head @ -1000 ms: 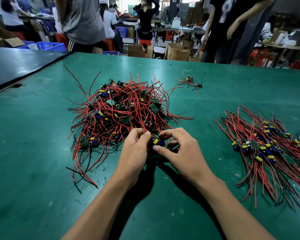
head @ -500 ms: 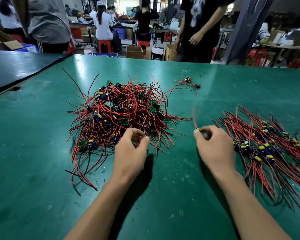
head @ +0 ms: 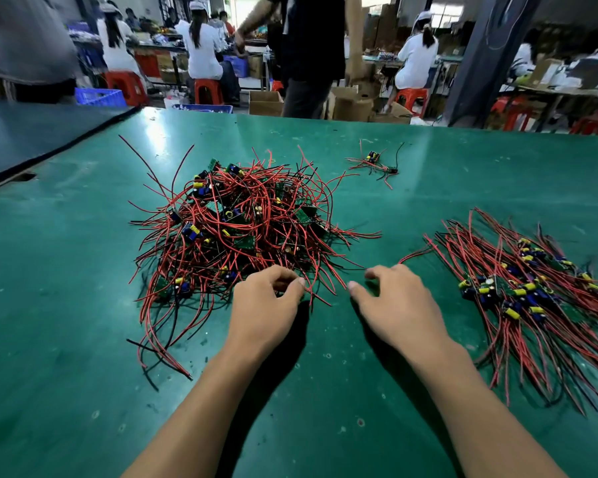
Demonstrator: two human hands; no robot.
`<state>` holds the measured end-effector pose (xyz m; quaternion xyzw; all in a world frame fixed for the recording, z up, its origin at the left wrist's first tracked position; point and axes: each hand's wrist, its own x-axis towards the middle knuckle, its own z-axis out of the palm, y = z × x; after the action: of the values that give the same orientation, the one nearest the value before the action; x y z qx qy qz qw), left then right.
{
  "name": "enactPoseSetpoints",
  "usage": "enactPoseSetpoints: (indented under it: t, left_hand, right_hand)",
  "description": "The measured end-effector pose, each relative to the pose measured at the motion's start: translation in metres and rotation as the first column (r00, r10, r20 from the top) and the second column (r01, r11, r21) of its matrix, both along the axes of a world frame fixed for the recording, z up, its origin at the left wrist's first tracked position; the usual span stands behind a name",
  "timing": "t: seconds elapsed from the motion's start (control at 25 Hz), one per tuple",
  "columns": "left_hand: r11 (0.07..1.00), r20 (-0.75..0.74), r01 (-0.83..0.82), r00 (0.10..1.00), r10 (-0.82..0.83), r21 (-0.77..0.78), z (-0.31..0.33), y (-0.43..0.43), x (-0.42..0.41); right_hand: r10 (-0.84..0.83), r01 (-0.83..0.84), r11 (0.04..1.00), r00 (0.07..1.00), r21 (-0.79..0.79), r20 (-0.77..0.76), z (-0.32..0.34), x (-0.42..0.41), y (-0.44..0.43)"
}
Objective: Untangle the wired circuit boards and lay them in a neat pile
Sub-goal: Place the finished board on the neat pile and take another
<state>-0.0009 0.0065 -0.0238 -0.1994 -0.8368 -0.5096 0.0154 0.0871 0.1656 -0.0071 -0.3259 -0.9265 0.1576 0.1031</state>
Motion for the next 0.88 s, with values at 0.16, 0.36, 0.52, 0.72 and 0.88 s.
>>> enactPoseSetpoints:
  t: [0.16, 0.36, 0.52, 0.72, 0.88]
  left_hand:
    - [1.000, 0.018, -0.022, 1.000, 0.022, 0.013, -0.001, 0.000, -0.001]
    - [0.997, 0.066, -0.031, 0.997, 0.026, 0.064, 0.001, -0.002, 0.000]
    - [0.996, 0.069, -0.023, 0.997, 0.017, 0.081, 0.002, -0.003, 0.001]
    - [0.994, 0.091, 0.020, 0.995, -0.030, 0.108, 0.001, -0.002, 0.003]
    - [0.997, 0.067, 0.020, 0.997, -0.025, 0.077, 0.000, -0.001, 0.001]
  right_hand:
    - [-0.191, 0.195, 0.981, 0.974, -0.016, 0.124, 0.010, 0.011, 0.020]
    - [-0.091, 0.075, 0.988, 0.989, 0.138, 0.119, 0.012, 0.013, -0.005]
    - [0.160, -0.154, 0.984, 0.985, 0.088, -0.062, -0.010, -0.006, -0.021]
    - [-0.076, 0.074, 0.995, 0.997, 0.072, 0.021, -0.020, -0.005, 0.004]
    - [-0.164, 0.165, 0.986, 0.984, 0.022, -0.070, -0.016, -0.003, 0.007]
